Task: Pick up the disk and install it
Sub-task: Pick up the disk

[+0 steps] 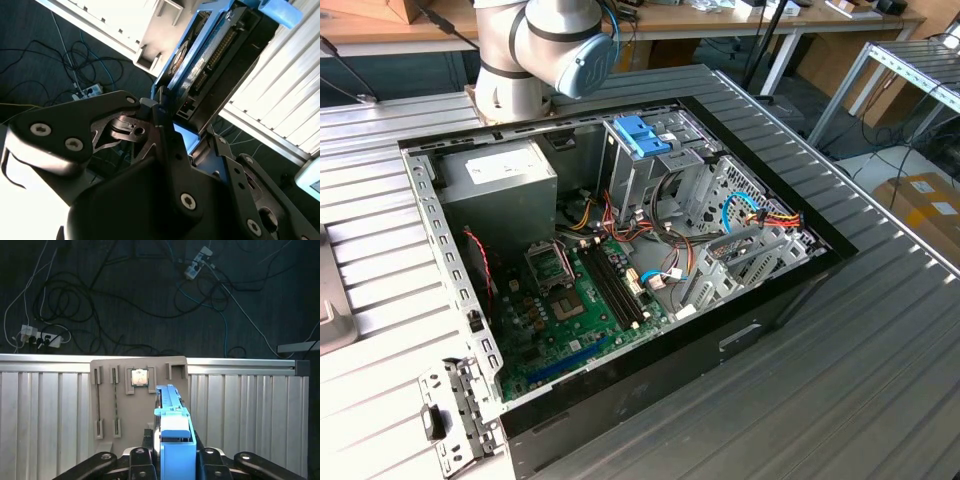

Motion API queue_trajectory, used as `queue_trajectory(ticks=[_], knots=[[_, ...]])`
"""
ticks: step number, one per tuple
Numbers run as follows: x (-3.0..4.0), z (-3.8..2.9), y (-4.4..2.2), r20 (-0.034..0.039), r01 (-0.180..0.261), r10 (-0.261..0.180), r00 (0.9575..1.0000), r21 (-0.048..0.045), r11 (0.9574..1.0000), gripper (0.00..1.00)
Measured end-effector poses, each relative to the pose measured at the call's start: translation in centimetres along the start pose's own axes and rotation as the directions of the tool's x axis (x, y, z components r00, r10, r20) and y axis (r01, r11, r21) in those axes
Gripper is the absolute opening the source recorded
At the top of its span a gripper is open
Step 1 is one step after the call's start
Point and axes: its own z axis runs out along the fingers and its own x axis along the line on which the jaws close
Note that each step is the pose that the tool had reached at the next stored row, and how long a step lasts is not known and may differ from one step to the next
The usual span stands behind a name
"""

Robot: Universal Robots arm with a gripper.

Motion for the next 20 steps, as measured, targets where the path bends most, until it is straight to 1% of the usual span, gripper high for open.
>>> queue_trajectory(ticks=[2, 6, 14, 18, 20], knots=[[-0.02, -0.26, 0.00, 0.0012, 0.000, 0.000, 1.0000, 0.0001, 1.0000, 0.37], [-0.03, -0.45, 0.01, 0.0022, 0.000, 0.000, 1.0000, 0.0000, 1.0000, 0.37], [-0.09, -1.32, 0.03, 0.0031, 0.000, 0.000, 1.0000, 0.0000, 1.0000, 0.37], [-0.11, -1.97, 0.05, 0.0034, 0.000, 0.000, 1.0000, 0.0001, 1.0000, 0.37], [-0.12, -2.11, 0.06, 0.0037, 0.000, 0.000, 1.0000, 0.0001, 1.0000, 0.37]])
